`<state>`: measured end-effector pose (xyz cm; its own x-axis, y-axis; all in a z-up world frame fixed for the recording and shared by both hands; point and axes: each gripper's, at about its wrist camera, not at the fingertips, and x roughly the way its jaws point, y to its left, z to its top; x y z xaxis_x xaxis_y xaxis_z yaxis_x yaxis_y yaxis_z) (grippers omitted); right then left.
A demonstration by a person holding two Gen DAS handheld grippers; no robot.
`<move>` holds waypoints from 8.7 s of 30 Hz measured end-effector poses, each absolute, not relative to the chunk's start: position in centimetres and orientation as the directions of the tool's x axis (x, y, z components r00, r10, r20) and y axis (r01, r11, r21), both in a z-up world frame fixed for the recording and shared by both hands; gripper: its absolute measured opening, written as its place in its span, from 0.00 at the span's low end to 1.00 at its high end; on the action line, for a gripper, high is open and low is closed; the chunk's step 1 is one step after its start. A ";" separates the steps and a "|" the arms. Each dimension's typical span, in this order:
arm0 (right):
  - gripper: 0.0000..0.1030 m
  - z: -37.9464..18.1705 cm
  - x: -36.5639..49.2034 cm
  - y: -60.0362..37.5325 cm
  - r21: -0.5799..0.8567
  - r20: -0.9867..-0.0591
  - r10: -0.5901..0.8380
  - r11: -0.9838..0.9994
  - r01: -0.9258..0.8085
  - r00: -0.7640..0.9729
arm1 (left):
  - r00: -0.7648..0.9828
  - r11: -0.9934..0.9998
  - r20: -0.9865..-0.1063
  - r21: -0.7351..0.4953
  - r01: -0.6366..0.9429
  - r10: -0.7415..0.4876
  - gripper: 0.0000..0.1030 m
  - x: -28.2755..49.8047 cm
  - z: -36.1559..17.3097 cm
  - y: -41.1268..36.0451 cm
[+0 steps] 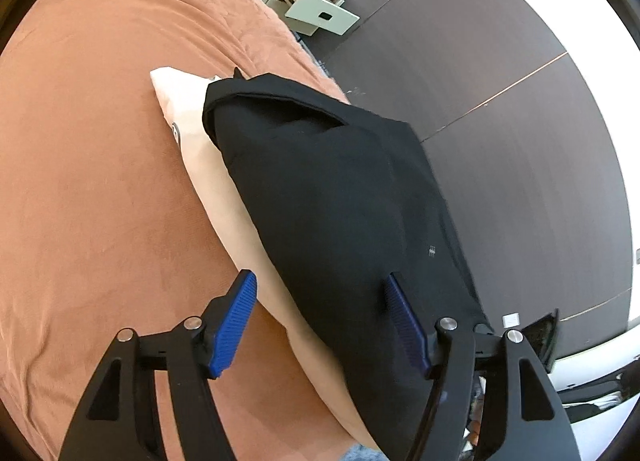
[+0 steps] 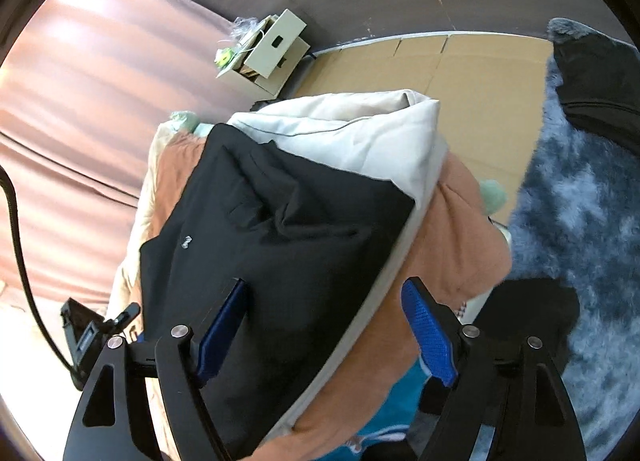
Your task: Fold large clothes
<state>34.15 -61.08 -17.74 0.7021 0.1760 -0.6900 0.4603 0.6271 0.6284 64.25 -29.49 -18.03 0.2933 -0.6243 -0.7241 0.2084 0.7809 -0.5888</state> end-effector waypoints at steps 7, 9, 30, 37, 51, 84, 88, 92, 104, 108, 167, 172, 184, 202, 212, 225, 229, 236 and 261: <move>0.27 -14.4 35.7 -59.7 0.503 -0.730 0.091 0.742 0.443 0.677 | 0.377 0.825 -0.734 -0.499 0.266 -0.565 0.49 65.7 -16.5 -30.6; 0.24 -13.3 36.2 -59.8 0.477 -0.732 0.061 0.757 0.447 0.678 | 0.370 0.824 -0.736 -0.510 0.245 -0.566 0.46 66.3 -16.5 -30.6; 0.70 -15.3 37.3 -61.4 0.462 -0.773 0.043 0.723 0.515 0.633 | 0.316 0.791 -0.726 -0.577 0.203 -0.611 0.69 67.3 -18.6 -28.4; 0.34 -15.4 38.2 -60.3 0.530 -0.739 0.127 0.716 0.454 0.662 | 0.320 0.776 -0.712 -0.611 0.157 -0.625 0.69 68.9 -20.3 -30.0; 0.40 -15.8 38.5 -60.1 0.441 -0.754 0.025 0.760 0.478 0.656 | 0.446 0.854 -0.730 -0.473 0.218 -0.518 0.64 68.7 -16.9 -29.0; 0.01 -13.9 38.3 -56.6 0.115 -0.828 -0.187 0.866 0.486 0.529 | 0.478 0.914 -0.791 -0.248 0.321 -0.382 0.61 73.5 -18.1 -32.0; 0.09 -11.0 39.5 -55.8 0.091 -0.808 -0.208 0.881 0.465 0.551 | 0.462 0.901 -0.781 -0.298 0.316 -0.420 0.61 72.8 -16.7 -30.7; 0.09 -9.3 42.7 -54.5 0.117 -0.809 -0.134 0.918 0.380 0.572 | 0.470 0.906 -0.780 -0.295 0.303 -0.412 0.61 72.2 -15.6 -29.8; 0.34 -12.7 53.4 -53.5 0.088 -0.883 -0.070 0.946 0.311 0.464 | 0.501 0.936 -0.797 -0.225 0.271 -0.337 0.61 73.0 -16.1 -26.8; 0.34 -13.3 56.0 -54.3 0.094 -0.891 -0.067 0.940 0.327 0.449 | 0.492 0.943 -0.810 -0.213 0.257 -0.317 0.61 73.9 -17.9 -26.3; 0.47 -12.5 41.6 -48.2 0.037 -0.857 -0.047 0.988 0.152 0.513 | 0.402 0.891 -0.827 -0.236 0.387 -0.393 0.61 61.2 -16.8 -34.9; 0.48 -13.1 39.4 -47.7 0.035 -0.851 -0.050 0.988 0.151 0.523 | 0.398 0.889 -0.834 -0.214 0.404 -0.381 0.61 59.6 -17.1 -35.4; 0.47 -14.4 35.5 -47.2 0.070 -0.866 -0.036 0.979 0.192 0.498 | 0.367 0.889 -0.847 -0.233 0.394 -0.385 0.61 57.5 -16.8 -34.7; 0.68 -5.7 32.4 -46.4 0.129 -0.809 -0.042 0.960 0.247 0.587 | 0.479 0.890 -0.770 -0.246 0.385 -0.421 0.66 52.2 -6.8 -26.6; 1.00 -1.4 28.7 -42.4 0.100 -0.771 -0.080 0.965 0.243 0.631 | 0.595 0.900 -0.685 -0.234 0.367 -0.420 0.98 47.7 -3.2 -19.7; 1.00 1.1 21.7 -36.8 0.118 -0.709 -0.089 0.963 0.242 0.699 | 0.672 0.900 -0.619 -0.145 0.411 -0.407 1.00 39.3 -1.5 -13.7; 1.00 1.5 19.5 -34.9 0.107 -0.697 -0.090 0.968 0.227 0.711 | 0.692 0.905 -0.596 -0.164 0.392 -0.408 1.00 36.3 -1.0 -11.7; 1.00 2.2 15.8 -32.4 0.088 -0.673 -0.089 0.976 0.199 0.734 | 0.741 0.932 -0.569 -0.168 0.320 -0.357 1.00 31.0 -0.9 -8.6; 1.00 -0.8 3.7 -24.2 0.101 -0.571 0.011 0.993 0.057 0.821 | 0.881 0.980 -0.439 -0.158 0.119 -0.178 1.00 14.2 -2.5 -1.2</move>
<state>3.67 -24.22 -0.78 0.8209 0.0107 -0.5710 0.0569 0.9933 0.1006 14.24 -1.20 -2.52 0.8810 -0.1777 -0.4385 0.1193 0.9803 -0.1577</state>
